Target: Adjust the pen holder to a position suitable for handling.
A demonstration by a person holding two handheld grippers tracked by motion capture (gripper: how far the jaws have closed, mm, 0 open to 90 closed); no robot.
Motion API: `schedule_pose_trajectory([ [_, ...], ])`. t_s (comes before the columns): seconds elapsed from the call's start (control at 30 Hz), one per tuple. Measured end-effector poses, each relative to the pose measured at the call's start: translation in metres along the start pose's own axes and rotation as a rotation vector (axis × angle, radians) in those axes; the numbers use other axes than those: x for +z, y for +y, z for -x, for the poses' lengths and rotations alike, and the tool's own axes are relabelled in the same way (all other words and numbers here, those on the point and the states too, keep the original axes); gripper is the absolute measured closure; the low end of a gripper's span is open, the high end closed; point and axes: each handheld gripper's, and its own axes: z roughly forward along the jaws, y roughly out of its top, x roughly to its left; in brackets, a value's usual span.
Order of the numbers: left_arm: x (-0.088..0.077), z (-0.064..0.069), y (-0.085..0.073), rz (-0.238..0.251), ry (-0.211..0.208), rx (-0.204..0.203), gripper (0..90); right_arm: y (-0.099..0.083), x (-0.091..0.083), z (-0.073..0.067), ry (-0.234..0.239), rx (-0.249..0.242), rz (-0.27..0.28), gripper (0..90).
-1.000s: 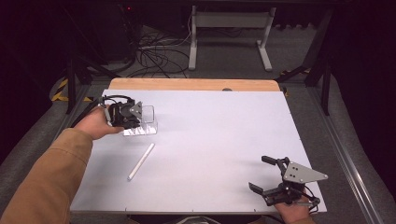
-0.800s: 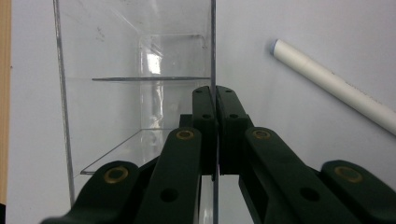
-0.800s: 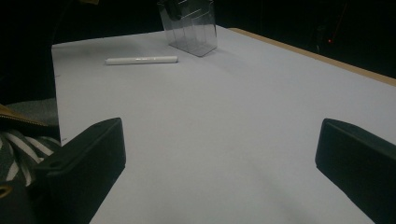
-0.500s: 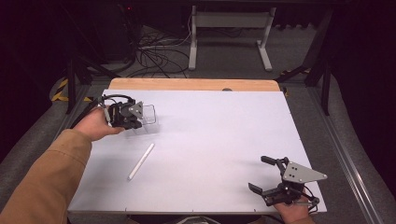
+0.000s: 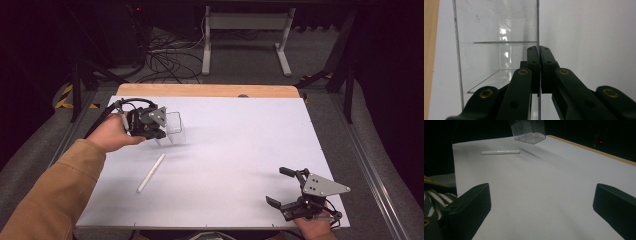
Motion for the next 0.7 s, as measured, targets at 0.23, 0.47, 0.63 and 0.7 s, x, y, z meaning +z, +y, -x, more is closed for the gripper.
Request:
schedule_pose_trajectory([
  [0.23,0.004,0.013,0.026,0.017,-0.059,0.0,88.5,0.0,0.0,0.0,0.005,0.002,-0.004,2.2],
  [0.47,0.023,0.023,0.053,0.022,-0.122,-0.001,88.5,0.0,0.0,0.0,0.002,-0.002,-0.001,2.2],
  [0.63,0.033,0.029,0.067,0.021,-0.15,0.022,88.5,0.0,-0.001,0.0,0.002,-0.001,-0.002,2.2],
  [0.7,0.038,0.032,0.073,0.023,-0.162,0.024,88.5,0.0,-0.001,0.0,0.003,-0.001,-0.001,2.1],
])
